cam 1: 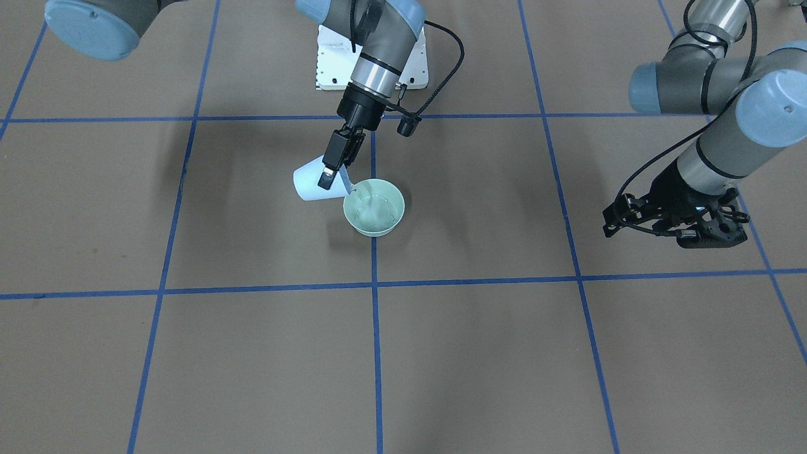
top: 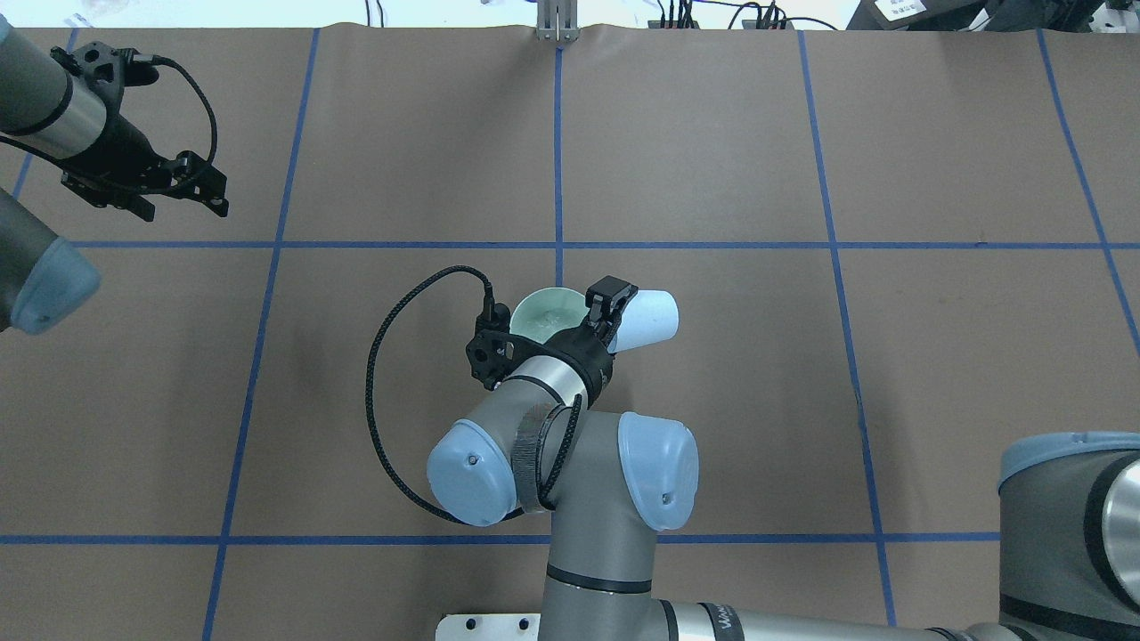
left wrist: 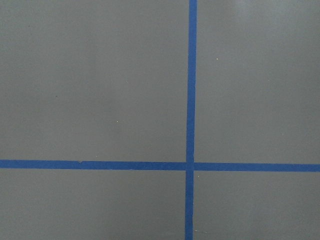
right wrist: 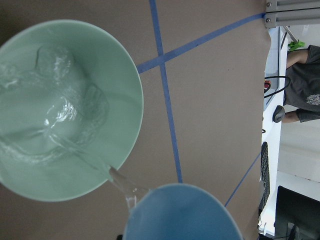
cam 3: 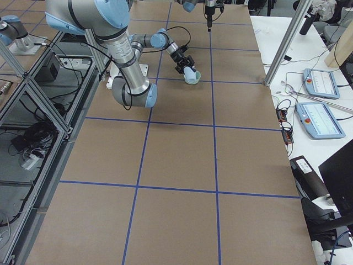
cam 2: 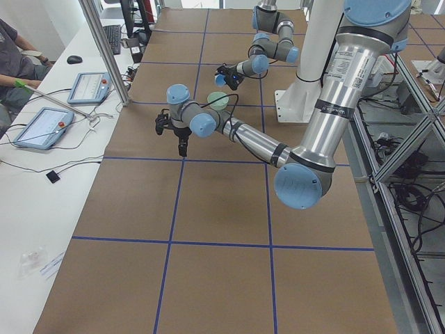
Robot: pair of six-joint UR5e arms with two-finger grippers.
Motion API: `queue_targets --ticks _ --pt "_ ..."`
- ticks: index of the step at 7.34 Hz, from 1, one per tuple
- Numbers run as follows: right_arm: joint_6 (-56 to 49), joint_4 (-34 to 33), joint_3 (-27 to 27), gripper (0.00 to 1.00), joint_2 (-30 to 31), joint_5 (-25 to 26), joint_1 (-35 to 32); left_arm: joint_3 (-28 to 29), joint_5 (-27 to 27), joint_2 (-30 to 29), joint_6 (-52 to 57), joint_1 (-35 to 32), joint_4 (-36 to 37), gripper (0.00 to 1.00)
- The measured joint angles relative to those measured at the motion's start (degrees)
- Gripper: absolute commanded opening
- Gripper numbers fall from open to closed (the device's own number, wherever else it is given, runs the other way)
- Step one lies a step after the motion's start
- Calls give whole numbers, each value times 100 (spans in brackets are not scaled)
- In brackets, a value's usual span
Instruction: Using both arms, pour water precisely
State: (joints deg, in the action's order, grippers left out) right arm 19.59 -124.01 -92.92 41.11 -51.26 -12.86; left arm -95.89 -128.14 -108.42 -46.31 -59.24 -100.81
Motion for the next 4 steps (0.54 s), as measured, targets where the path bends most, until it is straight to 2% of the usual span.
queue_targets --ticks 4 --pt "-34 -273 13 55 -36 297 27 24 0 13 -1 6 0 100"
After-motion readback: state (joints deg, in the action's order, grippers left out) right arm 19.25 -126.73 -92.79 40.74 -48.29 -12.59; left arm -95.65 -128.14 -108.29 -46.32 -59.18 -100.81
